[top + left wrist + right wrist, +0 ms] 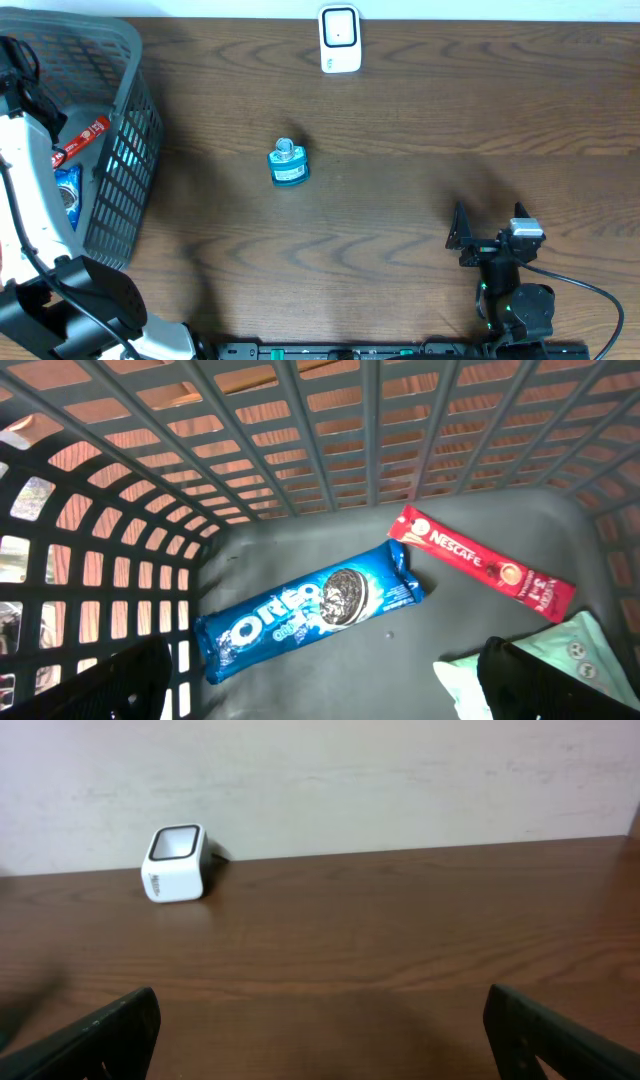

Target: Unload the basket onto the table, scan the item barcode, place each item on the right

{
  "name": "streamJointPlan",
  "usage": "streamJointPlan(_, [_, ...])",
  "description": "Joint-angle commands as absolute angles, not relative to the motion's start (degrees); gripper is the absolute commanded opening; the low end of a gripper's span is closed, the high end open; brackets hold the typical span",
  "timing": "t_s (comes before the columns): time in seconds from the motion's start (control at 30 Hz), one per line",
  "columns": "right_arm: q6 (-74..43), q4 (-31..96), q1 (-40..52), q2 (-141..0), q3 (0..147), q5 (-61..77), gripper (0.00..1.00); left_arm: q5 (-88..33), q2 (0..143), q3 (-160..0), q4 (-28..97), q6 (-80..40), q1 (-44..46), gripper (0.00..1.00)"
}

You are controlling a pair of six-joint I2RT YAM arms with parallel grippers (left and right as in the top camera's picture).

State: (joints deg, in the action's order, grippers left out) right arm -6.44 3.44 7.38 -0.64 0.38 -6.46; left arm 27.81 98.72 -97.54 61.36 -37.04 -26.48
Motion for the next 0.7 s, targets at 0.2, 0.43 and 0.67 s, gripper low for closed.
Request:
streamJointPlan(0.2, [-5.7,3.6,7.9,-0.5,0.3,-7.2,0.99,29.0,101.2,-96.6,61.0,-35.6,-28.6,0.98])
streamJointPlan(0.43, [-5.7,3.6,7.9,-0.5,0.3,-7.2,0.99,29.0,106.3,-96.4,61.1,-35.6,-28.6,0.98])
streamJointPlan(0.67, [-5.7,3.6,7.9,-0.5,0.3,-7.2,0.99,29.0,111.4,-96.4,61.1,-35.6,-28.6,0.98])
